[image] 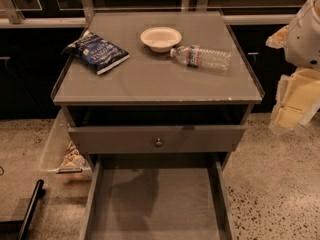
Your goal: Place water bottle into middle drawer
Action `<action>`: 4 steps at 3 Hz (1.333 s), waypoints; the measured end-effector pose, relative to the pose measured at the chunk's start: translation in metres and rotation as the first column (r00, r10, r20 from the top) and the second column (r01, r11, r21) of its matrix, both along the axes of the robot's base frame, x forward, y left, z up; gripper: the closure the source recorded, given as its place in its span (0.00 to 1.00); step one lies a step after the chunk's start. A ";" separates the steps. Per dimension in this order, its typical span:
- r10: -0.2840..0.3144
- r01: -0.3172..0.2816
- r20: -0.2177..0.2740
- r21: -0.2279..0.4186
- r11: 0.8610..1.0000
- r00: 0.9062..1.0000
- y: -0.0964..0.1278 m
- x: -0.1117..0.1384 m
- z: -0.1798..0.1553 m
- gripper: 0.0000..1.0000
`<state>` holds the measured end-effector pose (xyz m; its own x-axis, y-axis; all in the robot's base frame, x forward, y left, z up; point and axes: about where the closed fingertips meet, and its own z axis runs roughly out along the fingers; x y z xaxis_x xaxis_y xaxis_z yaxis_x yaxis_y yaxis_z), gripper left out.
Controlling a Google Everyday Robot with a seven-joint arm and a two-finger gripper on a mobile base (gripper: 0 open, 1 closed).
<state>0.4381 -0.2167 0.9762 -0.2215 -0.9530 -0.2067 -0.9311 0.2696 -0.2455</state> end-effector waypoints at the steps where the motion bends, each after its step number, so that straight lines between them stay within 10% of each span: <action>1: 0.000 0.000 0.000 0.000 1.000 1.000 0.000 0.000 0.000 0.00; 4: 0.143 -0.158 0.155 0.088 0.984 0.977 0.049 0.082 0.012 0.00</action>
Offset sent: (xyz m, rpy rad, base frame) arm 0.0451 0.0390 0.0026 0.0508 -0.0562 0.0885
